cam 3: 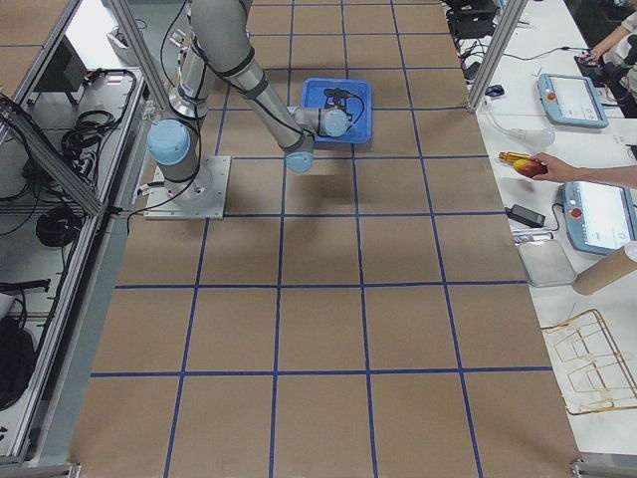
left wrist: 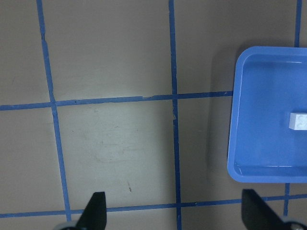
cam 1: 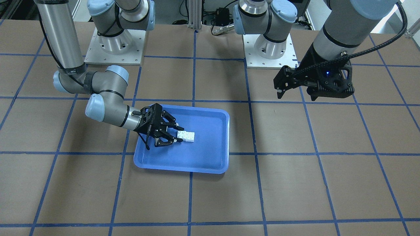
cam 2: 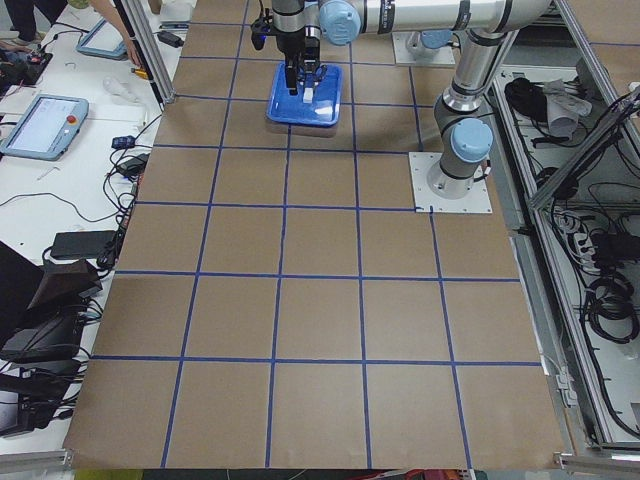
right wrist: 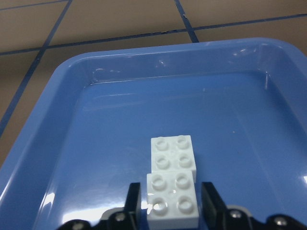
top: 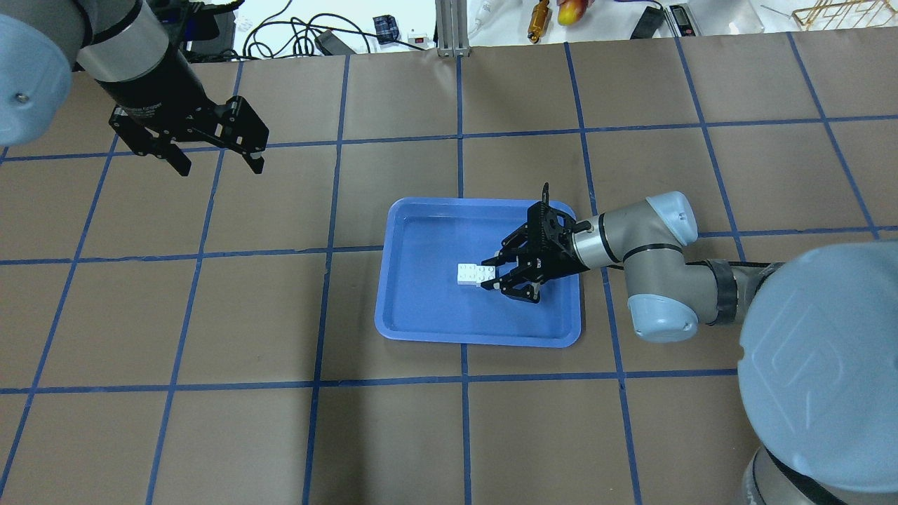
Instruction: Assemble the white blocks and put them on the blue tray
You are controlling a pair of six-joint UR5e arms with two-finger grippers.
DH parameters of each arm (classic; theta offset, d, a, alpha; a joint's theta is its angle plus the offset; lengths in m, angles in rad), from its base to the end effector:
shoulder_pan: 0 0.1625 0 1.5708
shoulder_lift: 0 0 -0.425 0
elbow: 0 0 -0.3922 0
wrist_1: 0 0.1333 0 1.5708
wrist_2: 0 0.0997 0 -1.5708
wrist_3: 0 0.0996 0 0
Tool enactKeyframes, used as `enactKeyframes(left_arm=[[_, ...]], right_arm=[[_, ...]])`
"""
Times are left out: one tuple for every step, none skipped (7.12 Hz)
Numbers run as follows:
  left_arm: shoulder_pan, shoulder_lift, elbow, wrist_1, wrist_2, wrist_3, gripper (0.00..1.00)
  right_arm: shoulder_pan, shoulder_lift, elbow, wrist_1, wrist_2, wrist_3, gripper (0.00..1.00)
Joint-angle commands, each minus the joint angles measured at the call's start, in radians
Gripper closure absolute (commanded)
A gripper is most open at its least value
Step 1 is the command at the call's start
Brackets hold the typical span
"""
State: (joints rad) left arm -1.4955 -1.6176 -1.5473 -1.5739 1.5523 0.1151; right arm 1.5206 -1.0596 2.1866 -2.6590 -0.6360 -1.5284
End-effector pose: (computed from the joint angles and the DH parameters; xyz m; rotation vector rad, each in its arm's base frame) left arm -0.0965 -0.5177 0.4757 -0.0617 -3.1198 -0.0383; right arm 0.1894 -0.4838 0.1160 -1.5560 1.7411 -0.8046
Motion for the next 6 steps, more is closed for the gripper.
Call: enactKeyframes(left_arm=[[0.000,0.015,-0.004,-0.002,0.002,0.001,0.00],[-0.002,0.024,-0.002,0.000,0.008,0.006,0.00],[-0.002,0.034,-0.005,0.000,0.012,0.009,0.00],[-0.002,0.044,-0.008,0.000,0.015,0.011,0.00],[-0.002,0.044,-0.008,0.002,0.015,0.011,0.00],[-0.002,0.042,-0.011,0.002,0.015,0.011,0.00]], right_arm=[[0.001,-0.008,-0.002,-0.001,0.001,0.037,0.00],[0.001,-0.023,-0.014,-0.022,0.001,0.147,0.00],[0.001,-0.067,-0.040,-0.060,-0.014,0.272,0.00],[0.004,-0.118,-0.094,-0.041,-0.093,0.401,0.00],[0.012,-0.167,-0.117,-0.035,-0.117,0.472,0.00],[0.012,-0.230,-0.131,0.055,-0.158,0.497,0.00]])
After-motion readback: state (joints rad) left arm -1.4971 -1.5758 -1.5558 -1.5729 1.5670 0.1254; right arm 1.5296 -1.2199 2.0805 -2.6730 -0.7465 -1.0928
